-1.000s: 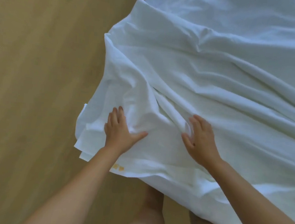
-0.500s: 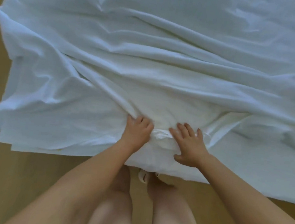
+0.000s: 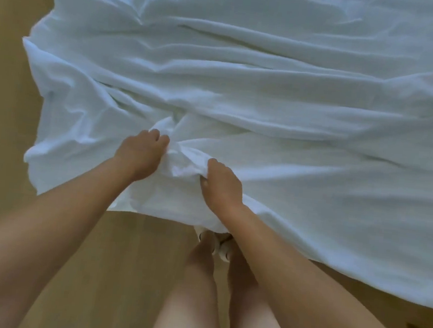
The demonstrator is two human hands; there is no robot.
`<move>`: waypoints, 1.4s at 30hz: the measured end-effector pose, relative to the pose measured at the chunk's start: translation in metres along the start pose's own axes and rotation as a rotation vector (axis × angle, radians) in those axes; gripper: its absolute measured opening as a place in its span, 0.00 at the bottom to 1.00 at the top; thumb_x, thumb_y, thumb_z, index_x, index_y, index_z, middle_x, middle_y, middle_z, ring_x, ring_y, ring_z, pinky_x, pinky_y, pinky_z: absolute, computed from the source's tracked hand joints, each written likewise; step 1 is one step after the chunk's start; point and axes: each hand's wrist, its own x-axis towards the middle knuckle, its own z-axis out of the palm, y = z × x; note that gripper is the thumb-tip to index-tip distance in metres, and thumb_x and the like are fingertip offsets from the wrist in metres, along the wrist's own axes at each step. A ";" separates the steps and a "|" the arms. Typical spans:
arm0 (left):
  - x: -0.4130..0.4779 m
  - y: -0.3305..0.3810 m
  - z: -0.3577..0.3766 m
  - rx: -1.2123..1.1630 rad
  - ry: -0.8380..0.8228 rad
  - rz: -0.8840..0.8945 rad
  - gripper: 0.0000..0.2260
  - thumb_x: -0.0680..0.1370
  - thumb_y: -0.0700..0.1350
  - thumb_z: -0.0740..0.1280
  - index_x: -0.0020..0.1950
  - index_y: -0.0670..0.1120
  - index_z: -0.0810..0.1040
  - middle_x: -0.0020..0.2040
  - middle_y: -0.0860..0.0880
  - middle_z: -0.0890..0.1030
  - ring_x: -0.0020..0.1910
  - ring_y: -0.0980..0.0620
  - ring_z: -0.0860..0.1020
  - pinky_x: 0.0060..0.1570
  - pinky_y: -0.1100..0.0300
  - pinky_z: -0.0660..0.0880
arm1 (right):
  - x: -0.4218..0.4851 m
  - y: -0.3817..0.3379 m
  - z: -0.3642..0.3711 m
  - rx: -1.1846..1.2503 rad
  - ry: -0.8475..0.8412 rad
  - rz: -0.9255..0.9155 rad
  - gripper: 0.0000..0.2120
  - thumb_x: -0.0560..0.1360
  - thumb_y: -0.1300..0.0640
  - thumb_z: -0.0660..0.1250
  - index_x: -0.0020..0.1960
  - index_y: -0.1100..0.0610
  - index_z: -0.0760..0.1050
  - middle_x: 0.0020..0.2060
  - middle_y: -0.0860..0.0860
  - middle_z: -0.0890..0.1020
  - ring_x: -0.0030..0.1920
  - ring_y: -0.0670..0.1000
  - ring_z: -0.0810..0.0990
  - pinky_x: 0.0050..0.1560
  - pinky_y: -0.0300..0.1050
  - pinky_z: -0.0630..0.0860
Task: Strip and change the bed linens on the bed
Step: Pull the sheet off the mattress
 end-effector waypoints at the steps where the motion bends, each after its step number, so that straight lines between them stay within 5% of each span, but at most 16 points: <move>1: 0.001 0.010 0.002 0.007 -0.025 0.075 0.19 0.75 0.43 0.61 0.65 0.44 0.65 0.59 0.43 0.71 0.56 0.42 0.71 0.49 0.50 0.69 | 0.004 0.006 -0.003 -0.019 -0.003 0.045 0.05 0.79 0.58 0.57 0.52 0.59 0.68 0.47 0.55 0.76 0.47 0.57 0.73 0.40 0.46 0.64; 4: 0.006 0.046 0.011 -0.089 -0.116 0.227 0.34 0.71 0.48 0.66 0.74 0.47 0.57 0.66 0.46 0.69 0.63 0.44 0.68 0.59 0.51 0.65 | 0.012 0.022 -0.010 -0.050 0.018 0.052 0.01 0.77 0.60 0.57 0.48 0.58 0.66 0.45 0.56 0.76 0.43 0.56 0.71 0.37 0.46 0.62; 10: 0.023 0.068 0.008 -0.263 -0.250 0.252 0.23 0.74 0.48 0.63 0.68 0.48 0.64 0.57 0.47 0.76 0.52 0.46 0.76 0.45 0.56 0.71 | 0.020 0.036 -0.023 0.143 -0.061 0.068 0.09 0.75 0.56 0.60 0.52 0.59 0.70 0.46 0.55 0.76 0.44 0.54 0.73 0.38 0.45 0.66; 17: 0.047 0.073 -0.044 -0.623 -0.024 0.212 0.27 0.74 0.57 0.67 0.70 0.48 0.68 0.65 0.48 0.70 0.64 0.49 0.70 0.62 0.52 0.69 | 0.029 0.079 -0.075 0.374 0.183 0.255 0.16 0.73 0.57 0.65 0.59 0.59 0.72 0.50 0.50 0.73 0.50 0.49 0.72 0.49 0.41 0.66; 22: 0.085 0.101 -0.079 -0.550 0.078 0.179 0.22 0.78 0.47 0.63 0.71 0.47 0.67 0.67 0.46 0.69 0.66 0.46 0.68 0.63 0.51 0.68 | 0.035 0.125 -0.120 0.298 0.284 0.344 0.14 0.74 0.60 0.64 0.59 0.61 0.73 0.55 0.55 0.73 0.51 0.50 0.71 0.50 0.41 0.66; 28: 0.144 0.161 -0.128 -0.492 0.114 0.205 0.20 0.79 0.46 0.61 0.71 0.47 0.67 0.67 0.45 0.69 0.65 0.44 0.69 0.62 0.50 0.69 | 0.066 0.169 -0.192 0.271 0.379 0.316 0.13 0.75 0.60 0.62 0.60 0.61 0.72 0.58 0.55 0.72 0.49 0.50 0.72 0.50 0.42 0.67; 35: 0.243 0.257 -0.166 -0.409 0.111 0.171 0.20 0.79 0.45 0.60 0.71 0.46 0.66 0.67 0.44 0.69 0.65 0.43 0.66 0.60 0.51 0.67 | 0.136 0.254 -0.263 0.202 0.377 0.267 0.14 0.75 0.61 0.60 0.61 0.62 0.71 0.60 0.57 0.71 0.59 0.56 0.71 0.54 0.45 0.67; 42: 0.356 0.344 -0.189 -0.332 0.142 0.193 0.30 0.79 0.42 0.59 0.78 0.51 0.51 0.77 0.46 0.52 0.68 0.41 0.67 0.57 0.50 0.68 | 0.199 0.362 -0.304 0.020 0.404 0.355 0.22 0.76 0.65 0.56 0.70 0.60 0.63 0.70 0.58 0.63 0.66 0.59 0.64 0.61 0.49 0.65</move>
